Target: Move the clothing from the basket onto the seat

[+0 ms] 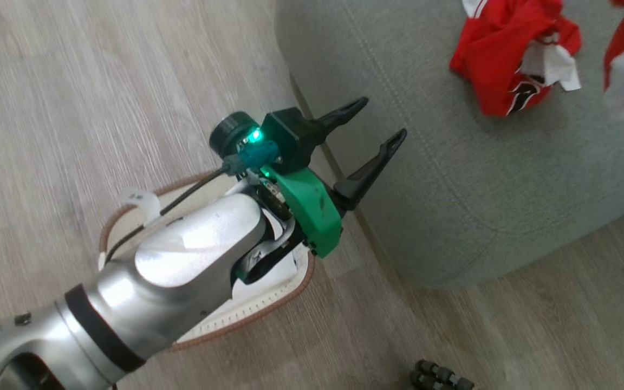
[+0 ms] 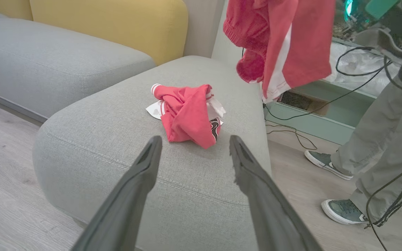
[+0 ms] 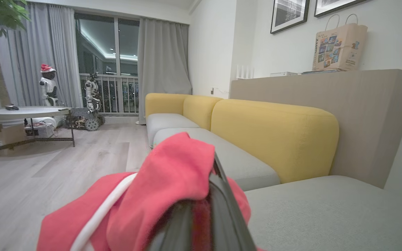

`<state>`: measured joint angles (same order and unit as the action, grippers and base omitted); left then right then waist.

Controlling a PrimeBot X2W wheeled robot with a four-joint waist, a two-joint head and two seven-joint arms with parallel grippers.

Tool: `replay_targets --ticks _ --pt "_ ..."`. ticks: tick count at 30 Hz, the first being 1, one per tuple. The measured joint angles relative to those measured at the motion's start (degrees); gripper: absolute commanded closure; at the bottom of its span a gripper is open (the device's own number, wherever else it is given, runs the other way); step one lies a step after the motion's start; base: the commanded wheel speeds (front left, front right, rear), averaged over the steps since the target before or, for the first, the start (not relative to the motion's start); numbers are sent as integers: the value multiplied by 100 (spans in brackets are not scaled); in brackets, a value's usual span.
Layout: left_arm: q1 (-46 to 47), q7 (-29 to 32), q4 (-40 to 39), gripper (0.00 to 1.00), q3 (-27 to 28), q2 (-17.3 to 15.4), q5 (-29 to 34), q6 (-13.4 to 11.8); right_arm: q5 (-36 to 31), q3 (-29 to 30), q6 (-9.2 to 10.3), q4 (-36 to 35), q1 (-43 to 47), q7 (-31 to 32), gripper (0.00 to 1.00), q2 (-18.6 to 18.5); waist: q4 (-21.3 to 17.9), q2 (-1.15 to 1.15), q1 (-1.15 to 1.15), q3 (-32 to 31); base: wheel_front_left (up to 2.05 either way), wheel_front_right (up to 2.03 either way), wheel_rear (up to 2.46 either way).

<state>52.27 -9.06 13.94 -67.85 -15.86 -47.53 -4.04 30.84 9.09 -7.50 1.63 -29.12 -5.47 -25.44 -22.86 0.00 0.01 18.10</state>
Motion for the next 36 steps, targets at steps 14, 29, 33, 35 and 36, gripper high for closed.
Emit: replay_targets --ticks 14,29,33,35,36 --pt "661 350 -282 0 -5 -186 248 2 -65 40 -1 2264 -1916 -300 100 -895 385 0 0 1195 0 0 0" --pt "1110 232 -309 0 -11 -185 509 109 -559 -63 -1 3928 -2627 -594 100 -1010 844 0 0 2088 0 0 0" --pt "1110 164 -178 0 -27 -153 509 157 -599 -292 -1 4187 -2670 -454 100 -1012 850 0 0 2177 0 0 0" --pt "1110 140 -112 0 -38 -119 508 160 -566 -412 -1 4277 -2670 -409 100 -1012 850 0 0 2204 0 0 0" --pt "1110 138 -85 0 -46 -110 508 182 -528 -469 -1 4315 -2670 -390 100 -1012 849 0 0 2208 0 0 0"
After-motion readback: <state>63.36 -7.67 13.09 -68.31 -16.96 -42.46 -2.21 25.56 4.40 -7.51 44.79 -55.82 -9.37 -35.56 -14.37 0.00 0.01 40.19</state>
